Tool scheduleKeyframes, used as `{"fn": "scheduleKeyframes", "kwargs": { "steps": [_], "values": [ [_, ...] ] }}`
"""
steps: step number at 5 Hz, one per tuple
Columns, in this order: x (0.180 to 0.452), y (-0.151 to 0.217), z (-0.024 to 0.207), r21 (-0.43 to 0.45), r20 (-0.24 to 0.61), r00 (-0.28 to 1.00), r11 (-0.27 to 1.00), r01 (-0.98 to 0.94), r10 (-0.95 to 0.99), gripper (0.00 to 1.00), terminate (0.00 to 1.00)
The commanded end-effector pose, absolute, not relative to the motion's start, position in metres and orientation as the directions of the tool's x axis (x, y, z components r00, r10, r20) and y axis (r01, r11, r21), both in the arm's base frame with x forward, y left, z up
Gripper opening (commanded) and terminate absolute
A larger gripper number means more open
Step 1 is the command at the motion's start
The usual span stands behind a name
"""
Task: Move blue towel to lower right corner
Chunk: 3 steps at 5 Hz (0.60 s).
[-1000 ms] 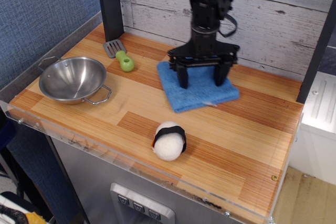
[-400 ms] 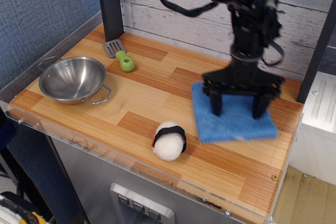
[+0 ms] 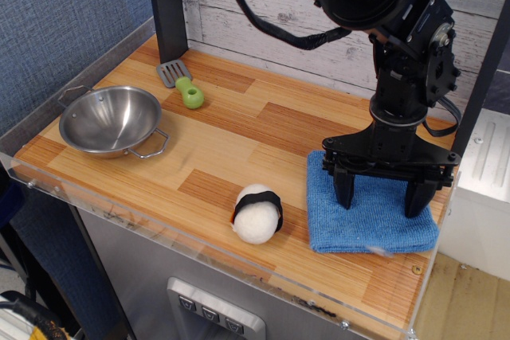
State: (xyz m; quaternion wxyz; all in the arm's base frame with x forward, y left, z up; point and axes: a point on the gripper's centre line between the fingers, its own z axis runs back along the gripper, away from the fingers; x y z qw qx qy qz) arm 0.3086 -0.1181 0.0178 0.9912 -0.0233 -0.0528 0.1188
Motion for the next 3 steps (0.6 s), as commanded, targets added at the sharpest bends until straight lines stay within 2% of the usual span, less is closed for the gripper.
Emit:
{"fn": "scheduleKeyframes", "kwargs": {
  "steps": [1,3],
  "values": [
    [0.312,-0.111,0.051,-0.082,0.187,0.953,0.970,-0.228,0.240,1.00,0.00],
    [0.327,-0.096,0.088,-0.123,0.273,0.910,0.950,-0.289,0.312,1.00,0.00]
  ]
}}
